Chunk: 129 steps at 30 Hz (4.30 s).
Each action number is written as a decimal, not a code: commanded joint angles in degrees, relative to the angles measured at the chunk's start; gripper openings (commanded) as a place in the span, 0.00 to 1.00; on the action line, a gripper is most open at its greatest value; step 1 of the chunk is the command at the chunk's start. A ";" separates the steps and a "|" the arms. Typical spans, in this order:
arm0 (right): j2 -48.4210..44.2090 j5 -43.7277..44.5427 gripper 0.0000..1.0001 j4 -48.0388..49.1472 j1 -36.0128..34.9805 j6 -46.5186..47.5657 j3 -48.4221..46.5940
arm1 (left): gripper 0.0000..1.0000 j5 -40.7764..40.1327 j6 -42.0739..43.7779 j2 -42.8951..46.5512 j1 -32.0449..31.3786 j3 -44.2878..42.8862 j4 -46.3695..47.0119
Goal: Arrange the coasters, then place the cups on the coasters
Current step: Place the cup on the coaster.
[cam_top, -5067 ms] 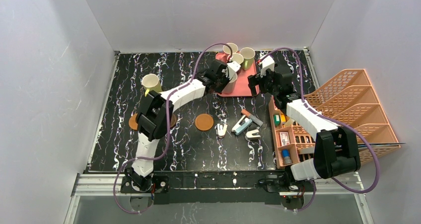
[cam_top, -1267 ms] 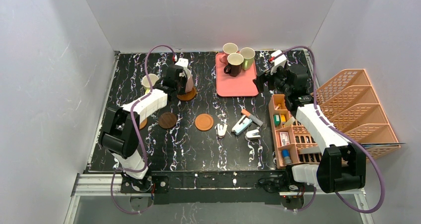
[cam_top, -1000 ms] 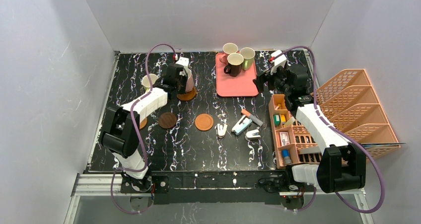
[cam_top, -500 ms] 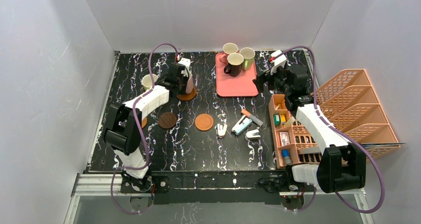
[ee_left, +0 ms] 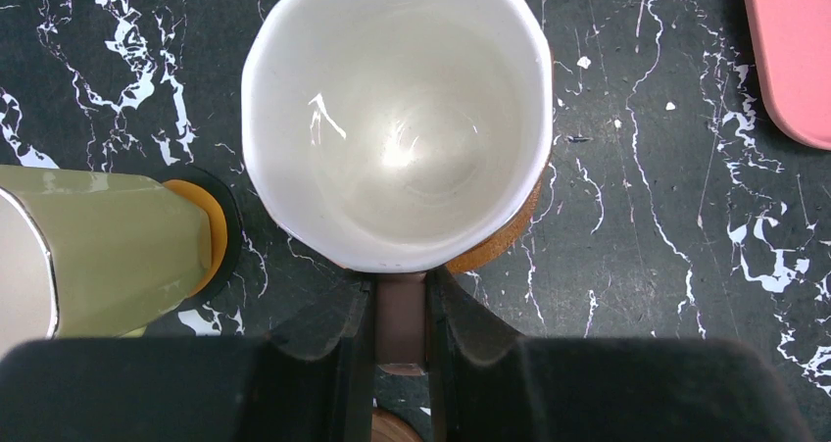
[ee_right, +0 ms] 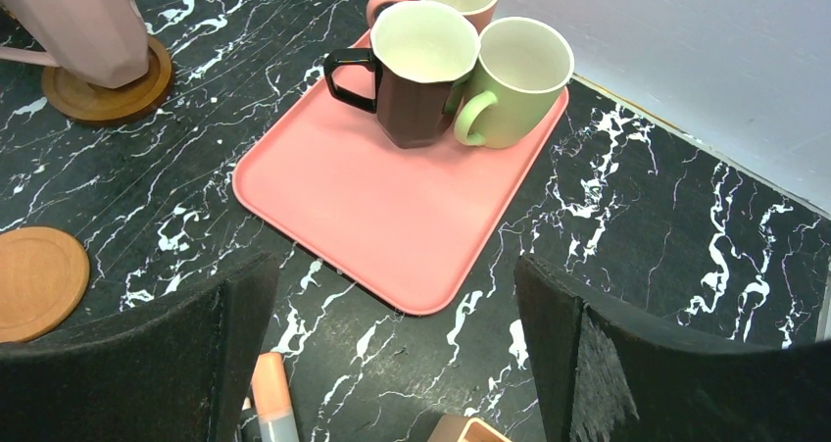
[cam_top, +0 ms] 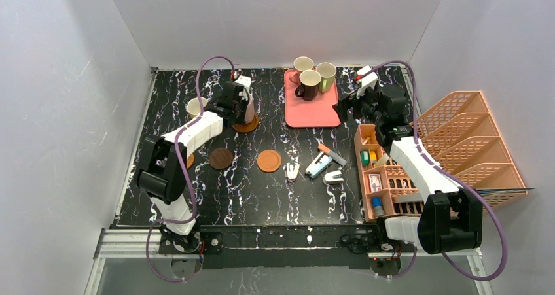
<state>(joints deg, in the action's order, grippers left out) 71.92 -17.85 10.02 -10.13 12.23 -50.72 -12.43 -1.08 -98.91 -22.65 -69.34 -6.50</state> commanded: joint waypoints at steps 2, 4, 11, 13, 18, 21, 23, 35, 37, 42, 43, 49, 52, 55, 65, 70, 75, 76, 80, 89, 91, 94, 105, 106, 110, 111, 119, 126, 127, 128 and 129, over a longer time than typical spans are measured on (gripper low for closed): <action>-1.86 -0.73 0.98 1.68 0.20 -0.17 0.27 | 0.00 -0.06 0.38 1.19 0.15 -3.89 2.09; -1.87 -0.71 0.98 1.70 0.20 -0.14 0.29 | 0.00 -0.05 0.49 1.07 0.15 -4.12 1.68; -1.78 -0.81 0.98 1.68 0.22 -0.13 0.29 | 0.00 0.25 0.76 0.32 0.15 -5.08 0.45; -1.78 -0.82 0.98 1.71 0.20 -0.17 0.27 | 0.00 0.13 0.78 0.13 0.15 -5.24 0.28; -1.90 -0.81 0.98 1.73 0.20 -0.19 0.31 | 0.00 0.03 0.82 -0.20 0.12 -5.68 -0.31; -1.87 -0.79 0.98 1.67 0.20 -0.19 0.27 | 0.00 0.03 0.82 -0.68 0.14 -6.04 -0.74; -1.88 -0.79 0.98 1.67 0.22 -0.20 0.27 | 0.00 -0.03 0.82 -0.83 0.15 -6.19 -0.88; -2.05 -0.96 0.98 1.71 0.28 -0.28 0.38 | 0.00 -0.99 2.53 -0.25 0.13 -5.98 -1.06; -2.05 -1.07 0.98 1.72 0.34 -0.31 0.36 | 0.00 -1.02 2.58 -0.10 0.15 -5.98 -1.20; -2.22 -1.01 0.98 1.76 0.25 -0.36 0.40 | 0.00 -0.71 2.65 -0.12 0.09 -6.04 -1.38; -2.20 -1.05 0.98 1.76 0.29 -0.33 0.36 | 0.00 -0.75 2.71 -0.20 0.15 -6.07 -1.51; -2.05 -0.96 0.98 1.76 0.22 -0.34 0.36 | 0.00 -0.97 3.34 -0.58 0.15 -6.89 -2.29; -1.99 -1.05 0.98 1.76 0.32 -0.37 0.39 | 0.00 -1.23 3.74 -0.66 0.14 -7.34 -2.52; -1.96 -1.05 0.98 1.76 0.24 -0.33 0.42 | 0.00 -1.54 4.17 -0.94 0.15 -7.78 -2.73; -2.05 -1.23 0.98 1.76 0.25 -0.45 0.39 | 0.00 -0.96 5.12 -1.28 0.15 -7.83 -3.44; -2.05 -1.14 0.98 1.76 0.29 -0.44 0.36 | 0.00 -0.55 4.88 -1.15 0.09 -7.44 -3.39; -2.24 -1.14 0.98 1.76 0.31 -0.45 0.36 | 0.00 -0.27 4.77 -1.11 0.15 -6.99 -3.42; -2.23 -1.15 0.98 1.76 0.29 -0.44 0.36 | 0.00 -0.39 4.73 -1.06 0.14 -6.87 -3.43; -2.14 -1.18 0.98 1.76 0.31 -0.37 0.41 | 0.00 -0.16 4.73 -1.06 0.11 -6.46 -3.42; -2.23 -1.22 0.98 1.75 0.33 -0.54 0.36 | 0.03 0.25 5.11 -0.77 0.11 -6.48 -4.47; -2.22 -1.31 0.98 1.76 0.31 -0.50 0.36 | 0.04 0.06 5.30 -0.73 0.15 -6.35 -4.66; -2.30 -1.38 0.98 1.67 0.31 -0.53 0.36 | 0.04 -0.14 5.54 -0.54 0.15 -6.10 -4.88; -2.45 -1.37 0.98 1.67 0.29 -0.54 0.36 | 0.11 0.27 6.03 0.12 0.24 -5.52 -5.78; -2.45 -1.44 0.98 1.67 0.31 -0.59 0.37 | 0.11 0.25 6.09 0.12 0.24 -5.48 -5.96; -2.57 -1.49 0.98 1.67 0.32 -0.66 0.40 | 0.13 0.21 6.03 0.30 0.33 -5.43 -6.33; -2.57 -1.50 0.98 1.67 0.31 -0.71 0.36 | 0.13 0.21 6.02 0.28 0.33 -5.44 -6.44; -2.67 -1.59 0.98 1.67 0.46 -0.80 0.41 | 0.16 0.68 5.83 0.34 0.68 -5.32 -6.94; -2.66 -1.67 0.98 1.67 0.55 -0.85 0.36 | 0.21 1.64 5.39 0.31 0.95 -5.23 -7.01; -2.66 -1.69 0.98 1.67 0.57 -0.93 0.36 | 0.21 1.76 5.37 0.30 1.03 -5.22 -7.03; -2.66 -1.71 0.98 1.67 0.55 -0.90 0.36 | 0.21 1.91 5.37 0.30 1.08 -5.29 -7.10; -2.66 -1.75 0.98 1.67 0.59 -0.89 0.36 | 0.21 2.04 5.31 0.26 1.12 -5.29 -7.17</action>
<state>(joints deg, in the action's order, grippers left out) 71.18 -18.63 10.02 -9.96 11.92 -50.72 -11.42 4.47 -101.69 -21.98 -74.43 -12.97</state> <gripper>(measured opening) 0.983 0.212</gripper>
